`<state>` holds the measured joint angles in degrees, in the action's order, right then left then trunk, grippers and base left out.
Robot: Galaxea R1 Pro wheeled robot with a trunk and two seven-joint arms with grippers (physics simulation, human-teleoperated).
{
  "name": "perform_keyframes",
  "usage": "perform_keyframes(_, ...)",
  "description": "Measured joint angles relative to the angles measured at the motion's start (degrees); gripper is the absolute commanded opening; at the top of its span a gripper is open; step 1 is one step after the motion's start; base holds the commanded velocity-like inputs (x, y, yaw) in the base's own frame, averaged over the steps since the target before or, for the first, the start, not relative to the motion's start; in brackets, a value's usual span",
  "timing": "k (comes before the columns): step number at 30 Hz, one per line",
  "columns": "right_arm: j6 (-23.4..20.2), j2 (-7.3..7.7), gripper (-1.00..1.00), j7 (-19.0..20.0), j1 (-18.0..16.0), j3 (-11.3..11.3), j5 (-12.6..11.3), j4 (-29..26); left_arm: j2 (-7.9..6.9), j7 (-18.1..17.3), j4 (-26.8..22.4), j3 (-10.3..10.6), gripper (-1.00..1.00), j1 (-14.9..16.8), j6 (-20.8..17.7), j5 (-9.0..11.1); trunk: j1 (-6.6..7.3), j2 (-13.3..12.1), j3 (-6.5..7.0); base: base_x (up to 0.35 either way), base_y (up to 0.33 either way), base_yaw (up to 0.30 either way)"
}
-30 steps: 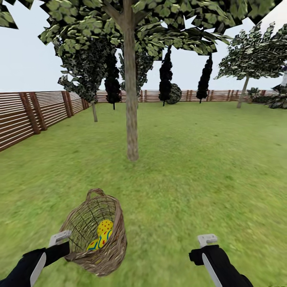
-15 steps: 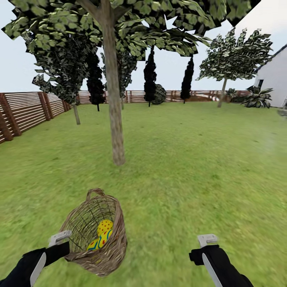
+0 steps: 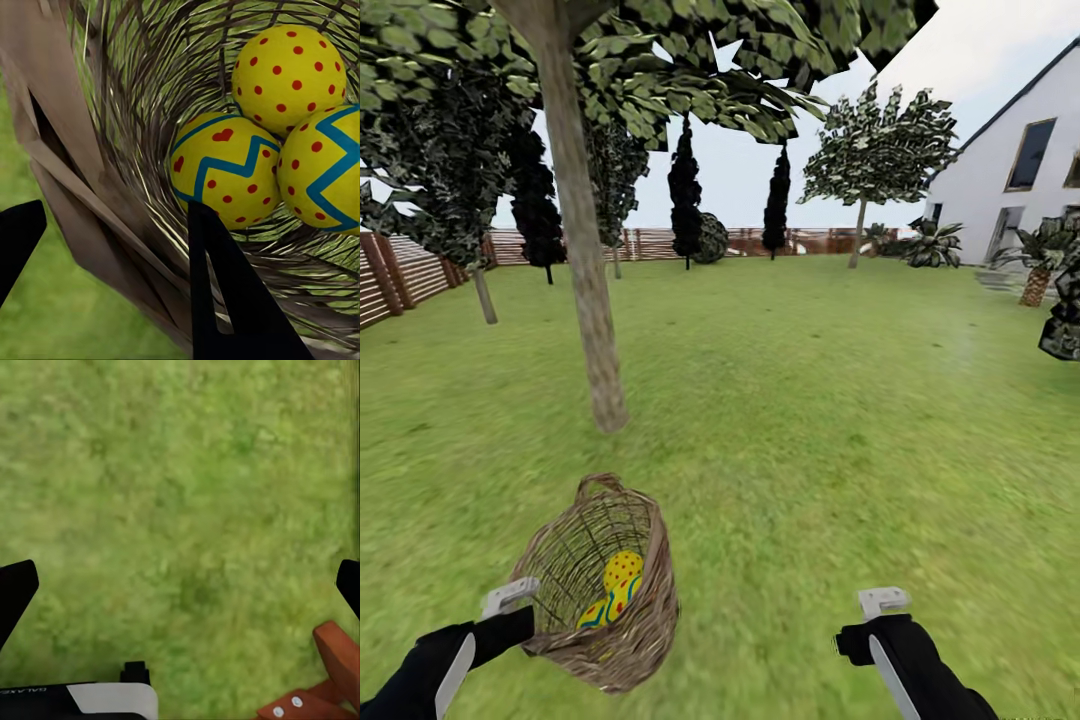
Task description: Take the three Easter eggs out of the wicker basket on the lawn in the garden, then place them on the lawn next to a single tree (choose any tree) so that all three eggs are next to the same tree and none are left in the basket.
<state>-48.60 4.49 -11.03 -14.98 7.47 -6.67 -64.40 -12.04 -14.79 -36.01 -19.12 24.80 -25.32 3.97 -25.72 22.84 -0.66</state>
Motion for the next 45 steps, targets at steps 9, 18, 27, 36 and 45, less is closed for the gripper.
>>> perform_keyframes(9, 0.0, 0.01, 1.00, 0.0, 0.0, 0.1, 0.1, 0.0, 0.07, 0.1, 0.0, 0.0, -1.00, 0.0, 0.0, 0.0, 0.00, 0.0, 0.00, 0.335, 0.000, -0.266)
perform_keyframes(18, 0.0, -0.03, 1.00, 0.0, 0.0, 0.1, 0.2, 0.0, 0.07, 0.1, 0.0, 0.0, -1.00, 0.0, 0.0, 0.0, 0.00, 0.0, 0.00, 0.335, 0.000, -0.232)
perform_keyframes(27, -0.1, 0.11, 1.00, 0.1, 0.0, 0.1, -0.2, 0.0, 0.07, 0.1, 0.0, 0.0, -1.00, 0.0, 0.0, 0.0, 0.00, 0.0, 0.00, 0.335, 0.000, -0.224)
perform_keyframes(36, -0.1, 0.05, 1.00, 0.0, 0.0, 0.1, 0.0, 0.0, 0.06, 0.1, 0.0, 0.0, -1.00, 0.0, 0.0, 0.0, 0.00, 0.0, 0.00, 0.335, 0.000, -0.207)
perform_keyframes(45, -0.1, -0.02, 1.00, 0.0, 0.0, 0.1, 0.2, 0.0, 0.14, 0.1, 0.1, 0.0, -1.00, 0.0, 0.0, -0.1, 0.00, 0.0, 0.00, 0.335, 0.000, -0.199)
